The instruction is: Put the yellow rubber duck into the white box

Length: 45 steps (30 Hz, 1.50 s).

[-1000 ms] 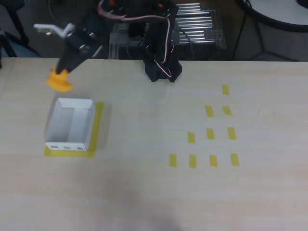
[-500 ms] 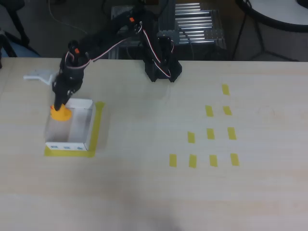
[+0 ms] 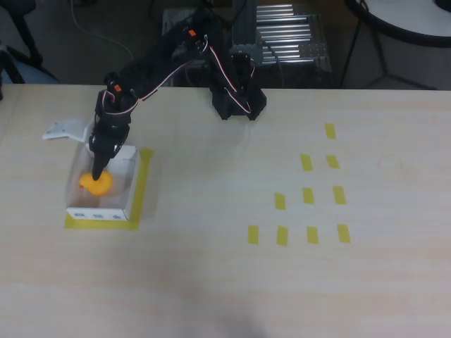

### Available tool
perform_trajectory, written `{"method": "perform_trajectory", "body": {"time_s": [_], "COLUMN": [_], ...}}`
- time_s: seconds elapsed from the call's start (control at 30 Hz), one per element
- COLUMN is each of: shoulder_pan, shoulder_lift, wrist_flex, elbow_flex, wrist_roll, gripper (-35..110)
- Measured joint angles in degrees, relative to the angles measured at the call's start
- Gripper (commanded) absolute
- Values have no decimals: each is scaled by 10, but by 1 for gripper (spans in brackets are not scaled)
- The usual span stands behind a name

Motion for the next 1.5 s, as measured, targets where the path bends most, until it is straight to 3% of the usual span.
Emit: {"method": "perform_trajectory", "body": {"time_s": [0.2, 0.47, 0.7, 0.83, 1.1, 1.5], "shoulder_pan": [-16, -119, -359, -466, -526, -526], "shoulder_lift": [13, 352, 852, 1039, 1111, 1112], "wrist_flex": [4, 77, 26, 33, 113, 138], "elbow_flex": [1, 10, 352, 606, 823, 848], "wrist_roll": [33, 262, 418, 474, 586, 601], "gripper": [2, 0, 0, 0, 0, 0]}}
